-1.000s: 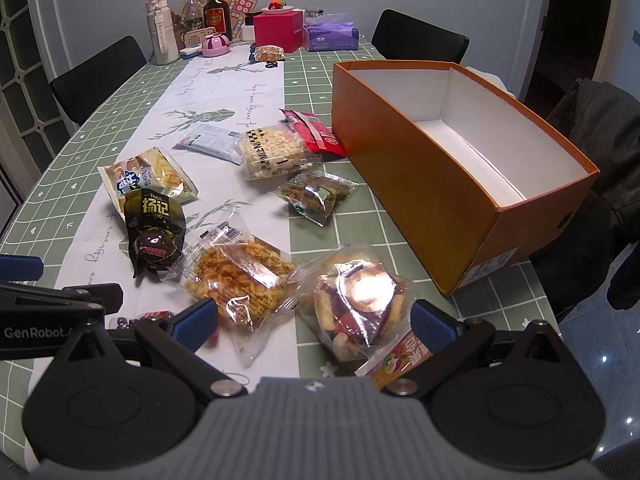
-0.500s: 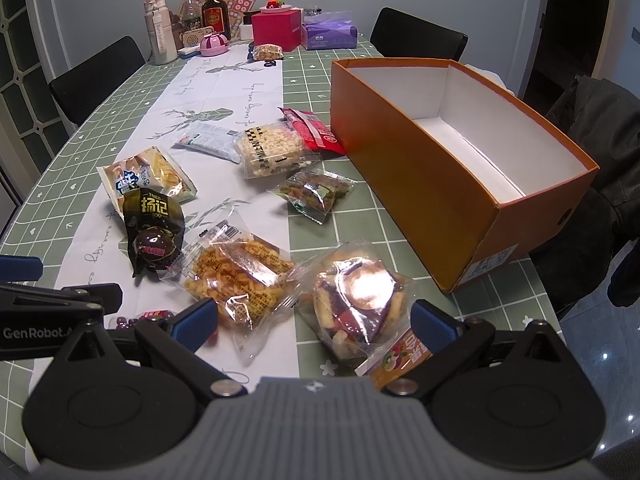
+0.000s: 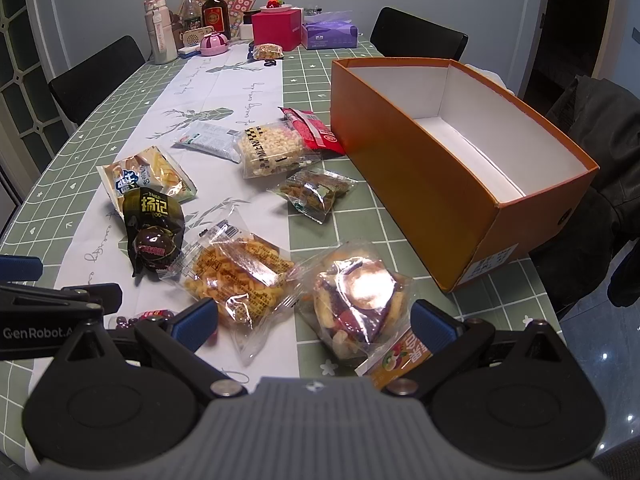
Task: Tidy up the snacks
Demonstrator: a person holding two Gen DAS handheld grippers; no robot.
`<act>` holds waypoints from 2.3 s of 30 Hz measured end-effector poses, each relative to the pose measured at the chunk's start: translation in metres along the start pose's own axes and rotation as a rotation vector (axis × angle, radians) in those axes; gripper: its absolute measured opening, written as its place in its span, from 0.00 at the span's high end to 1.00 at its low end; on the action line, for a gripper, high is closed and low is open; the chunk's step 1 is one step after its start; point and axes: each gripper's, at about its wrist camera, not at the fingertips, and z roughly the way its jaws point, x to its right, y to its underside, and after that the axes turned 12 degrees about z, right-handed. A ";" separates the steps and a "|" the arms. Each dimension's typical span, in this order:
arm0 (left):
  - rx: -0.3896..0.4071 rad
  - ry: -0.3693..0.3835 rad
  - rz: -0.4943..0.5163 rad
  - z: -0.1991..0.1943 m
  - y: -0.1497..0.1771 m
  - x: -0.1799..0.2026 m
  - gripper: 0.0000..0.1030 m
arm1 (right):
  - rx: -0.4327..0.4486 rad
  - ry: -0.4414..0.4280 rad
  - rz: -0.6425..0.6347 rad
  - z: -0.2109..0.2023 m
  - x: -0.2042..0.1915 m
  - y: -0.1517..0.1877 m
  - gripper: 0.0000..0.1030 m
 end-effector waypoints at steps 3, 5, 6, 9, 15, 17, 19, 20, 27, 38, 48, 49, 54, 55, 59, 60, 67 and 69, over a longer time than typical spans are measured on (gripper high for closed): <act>0.002 0.000 0.000 0.000 0.000 0.000 0.00 | -0.001 0.000 0.000 0.000 0.000 0.000 0.03; 0.003 -0.001 0.001 -0.001 -0.001 -0.001 0.00 | 0.000 0.000 0.000 0.000 0.000 0.000 0.03; 0.004 -0.001 0.002 -0.002 -0.001 0.000 0.00 | -0.001 0.001 0.000 0.000 -0.001 -0.001 0.03; 0.005 0.000 0.003 -0.002 -0.001 0.001 0.00 | -0.003 0.001 0.002 0.000 -0.001 -0.001 0.03; 0.024 -0.011 0.023 -0.005 -0.002 0.002 0.00 | -0.003 -0.005 0.007 -0.001 0.000 -0.002 0.03; 0.033 -0.013 0.030 -0.006 -0.003 0.002 0.00 | -0.005 -0.015 0.011 -0.001 0.001 -0.003 0.03; 0.043 -0.001 0.029 -0.008 -0.004 0.001 0.00 | -0.007 -0.034 0.008 -0.002 0.003 -0.006 0.03; 0.048 0.009 0.027 -0.008 -0.005 0.000 0.00 | -0.007 -0.046 0.003 -0.003 0.004 -0.008 0.03; 0.077 0.018 0.091 -0.006 -0.012 -0.004 0.00 | 0.131 -0.201 -0.123 -0.020 0.013 -0.032 0.03; 0.113 0.135 0.200 0.003 -0.008 -0.007 0.14 | -0.021 -0.354 -0.460 0.012 0.013 -0.066 0.03; 0.135 0.231 0.316 0.025 -0.004 -0.009 0.19 | -0.224 -0.340 -0.542 0.059 0.020 -0.066 0.17; 0.134 0.241 0.337 0.027 -0.003 -0.006 0.19 | -0.232 -0.337 -0.549 0.061 0.021 -0.063 0.20; 0.164 0.297 0.434 0.030 0.003 0.006 0.19 | -0.249 -0.327 -0.557 0.068 0.022 -0.059 0.20; 0.166 0.302 0.452 0.031 0.003 0.009 0.19 | -0.256 -0.324 -0.557 0.070 0.023 -0.058 0.20; 0.137 0.314 0.526 0.041 0.009 0.016 0.19 | -0.281 -0.308 -0.569 0.078 0.023 -0.053 0.20; 0.126 0.316 0.547 0.044 0.011 0.017 0.19 | -0.285 -0.303 -0.574 0.080 0.023 -0.051 0.20; 0.075 0.361 0.626 0.065 0.021 0.019 0.40 | -0.309 -0.281 -0.583 0.088 0.023 -0.047 0.20; 0.062 0.364 0.632 0.068 0.022 0.019 0.43 | -0.313 -0.277 -0.590 0.090 0.022 -0.046 0.20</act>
